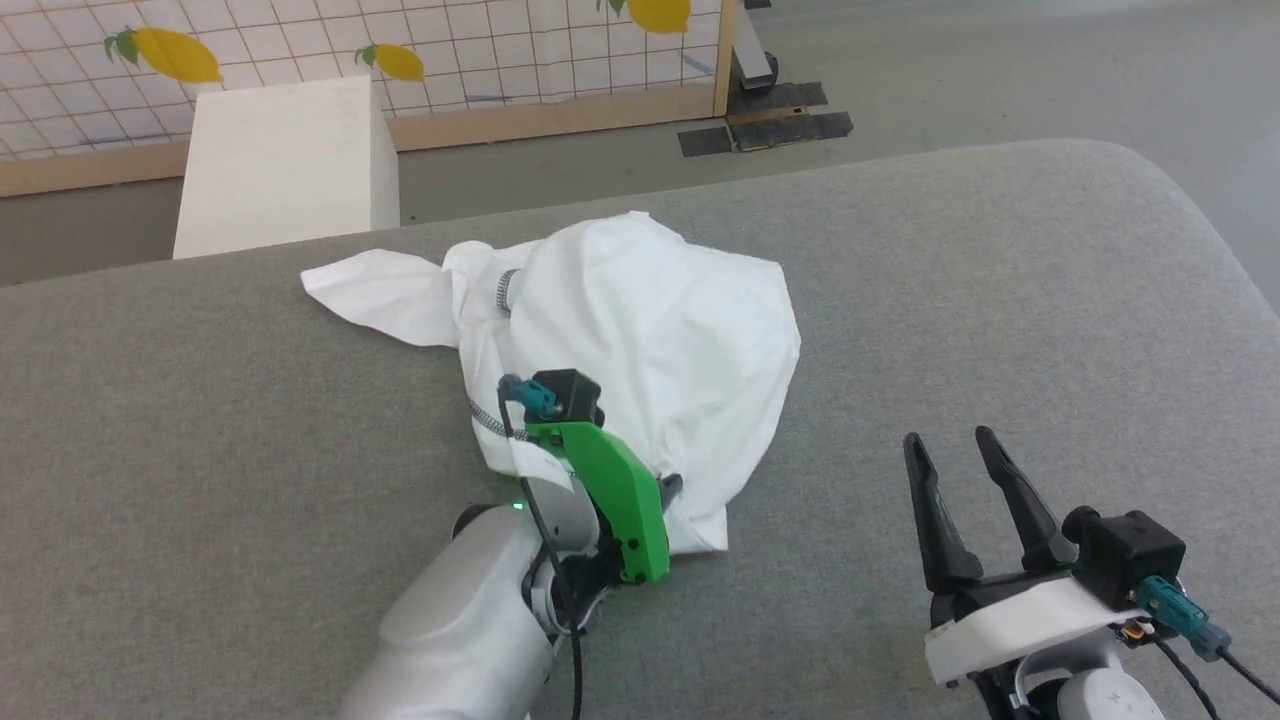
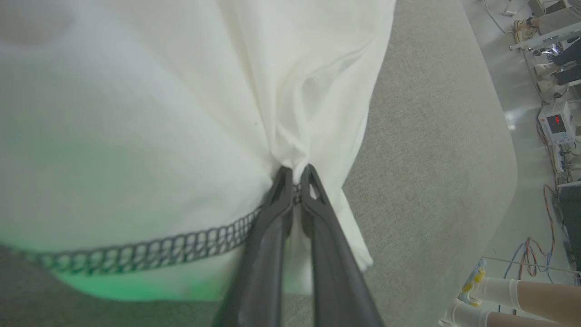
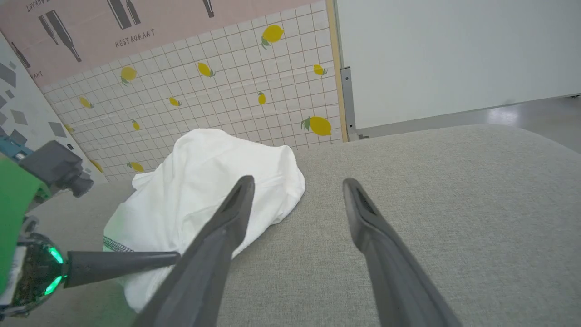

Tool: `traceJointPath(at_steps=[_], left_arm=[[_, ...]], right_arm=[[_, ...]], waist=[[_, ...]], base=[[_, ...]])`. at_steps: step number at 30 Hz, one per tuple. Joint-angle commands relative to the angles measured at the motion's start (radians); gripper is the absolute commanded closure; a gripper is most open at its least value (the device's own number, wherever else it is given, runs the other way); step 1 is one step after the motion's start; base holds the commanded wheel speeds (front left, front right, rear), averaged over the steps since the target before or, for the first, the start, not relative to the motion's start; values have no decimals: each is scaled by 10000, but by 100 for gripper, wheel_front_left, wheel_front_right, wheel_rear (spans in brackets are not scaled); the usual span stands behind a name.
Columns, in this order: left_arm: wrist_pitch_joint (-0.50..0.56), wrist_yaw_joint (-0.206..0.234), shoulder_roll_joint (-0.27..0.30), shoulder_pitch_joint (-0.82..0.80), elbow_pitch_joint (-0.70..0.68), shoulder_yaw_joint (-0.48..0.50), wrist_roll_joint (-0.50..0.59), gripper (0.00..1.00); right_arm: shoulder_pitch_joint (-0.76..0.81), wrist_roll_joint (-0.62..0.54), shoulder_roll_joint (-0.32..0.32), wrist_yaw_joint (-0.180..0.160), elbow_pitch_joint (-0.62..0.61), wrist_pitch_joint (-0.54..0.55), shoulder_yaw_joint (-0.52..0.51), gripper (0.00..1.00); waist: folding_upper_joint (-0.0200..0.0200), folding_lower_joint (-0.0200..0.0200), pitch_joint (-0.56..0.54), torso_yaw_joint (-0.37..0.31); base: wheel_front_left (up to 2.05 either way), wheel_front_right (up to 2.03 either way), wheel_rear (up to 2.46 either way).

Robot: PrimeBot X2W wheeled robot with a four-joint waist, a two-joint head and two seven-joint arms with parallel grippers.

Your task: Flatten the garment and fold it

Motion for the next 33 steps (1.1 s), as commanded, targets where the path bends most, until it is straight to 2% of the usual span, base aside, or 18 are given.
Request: traceJointPath(at_steps=[1, 2, 3, 6, 9, 12, 13, 16, 20, 23, 27, 33], left_arm=[[-158, 82, 42, 1, -83, 21, -216, 100], [-354, 115, 42, -31, -201, 69, -433, 73], [-555, 107, 42, -92, -335, 118, -577, 0], [-1433, -110, 42, -303, -1073, 654, -1372, 0], [-2647, -337, 87, -446, -1880, 1624, -1928, 0], [-4065, -257, 925, -425, -2573, 2109, -1157, 0], [-4500, -174, 1324, -384, -2756, 2050, -599, 0], [-5528, 493, 2482, 116, -3165, 1696, 1204, 0], [-5950, 1398, 3282, 1186, -3553, 1541, 2551, 0], [-6049, 1698, 3439, 2011, -3940, 1490, 3073, 0], [-6082, 1910, 3248, 3060, -4558, 1818, 3367, 0], [-6087, 1776, 2853, 4129, -4936, 2455, 3683, 0]], right_arm=[[84, 97, 9, -15, -24, -79, 13, 0], [92, 110, 9, -15, -17, -85, 7, 0], [109, 121, 9, -15, -9, -91, -12, 0], [198, 149, 9, -15, 12, -96, -26, 0], [293, 197, 9, -15, 53, -83, -36, 0], [405, 266, 9, -15, 121, -38, -47, 0], [433, 282, 9, -15, 141, -20, -41, 0], [560, 323, 9, -15, 216, 67, -106, 0], [706, 346, 9, -15, 264, 255, -221, 0], [796, 340, 9, -15, 315, 586, -315, 0], [829, 255, 9, -15, 423, 1409, -499, 0], [592, 187, 9, -15, 408, 2896, -460, 0]], waist=[[-1, 0, 4, 84], [-1, 0, -12, 152], [-1, 0, -39, 231], [-1, 0, -125, 522], [-1, 0, -251, 820], [-1, 0, -410, 1127], [-1, 0, -460, 1205], [-1, 0, -645, 1505], [-1, 0, -823, 1799], [-1, 0, -904, 1974], [-1, 0, -921, 2131], [-1, 0, -878, 2121]], base=[[0, 0, 0], [0, 0, 0], [0, 0, 0], [0, 0, 0], [0, 0, 0], [0, 0, 0], [0, 0, 0], [0, 0, 0], [0, 0, 0], [0, 0, 0], [0, 0, 0], [0, 0, 0]])
